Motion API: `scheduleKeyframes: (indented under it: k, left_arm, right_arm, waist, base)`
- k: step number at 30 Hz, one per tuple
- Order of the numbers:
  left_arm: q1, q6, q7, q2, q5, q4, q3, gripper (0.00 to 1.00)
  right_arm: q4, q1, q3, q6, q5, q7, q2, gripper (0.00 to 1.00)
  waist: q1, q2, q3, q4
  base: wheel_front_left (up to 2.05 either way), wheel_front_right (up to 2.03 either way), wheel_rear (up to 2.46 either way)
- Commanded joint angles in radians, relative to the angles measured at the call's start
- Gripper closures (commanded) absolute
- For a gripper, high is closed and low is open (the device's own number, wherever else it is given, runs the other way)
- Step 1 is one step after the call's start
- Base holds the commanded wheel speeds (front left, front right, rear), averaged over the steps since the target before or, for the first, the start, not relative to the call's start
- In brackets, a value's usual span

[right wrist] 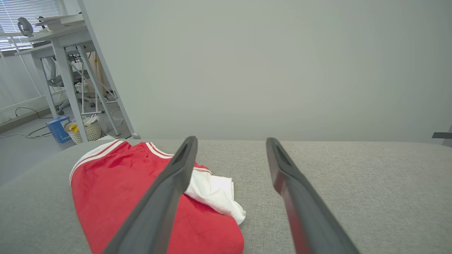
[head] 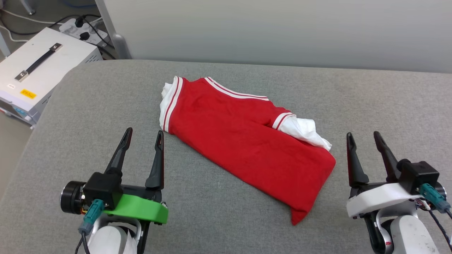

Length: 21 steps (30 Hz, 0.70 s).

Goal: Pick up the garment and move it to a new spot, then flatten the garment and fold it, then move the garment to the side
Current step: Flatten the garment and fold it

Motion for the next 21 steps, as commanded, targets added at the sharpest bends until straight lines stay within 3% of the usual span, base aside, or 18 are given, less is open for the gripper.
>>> scheduleKeyframes:
  k: [1, 13, 21]
  left_arm:
    - [0.002, -0.013, -0.006, -0.008, 0.018, -0.003, 0.011, 0.0]
    - [-0.063, -0.058, -0.006, -0.069, 0.054, 0.007, 0.043, 0.0]
    - [-0.093, -0.072, -0.006, -0.094, 0.06, 0.013, 0.048, 0.0]
  right_arm:
    - [0.024, -0.018, 0.002, 0.007, -0.022, 0.024, -0.003, 0.0]
    - [0.225, -0.315, 0.037, 0.007, 0.015, 0.575, -0.152, 0.0]
    - [0.332, -0.456, 0.074, 0.007, 0.077, 0.773, -0.2, 0.0]
  waist:
    - [0.0001, 0.012, 0.029, 0.021]
    - [0.0001, 0.012, 0.169, 0.115]
    - [0.0001, 0.012, 0.224, 0.182]
  base:
    - [0.0, 0.0, 0.0]
    - [0.0, 0.0, 0.0]
    - [0.0, 0.0, 0.0]
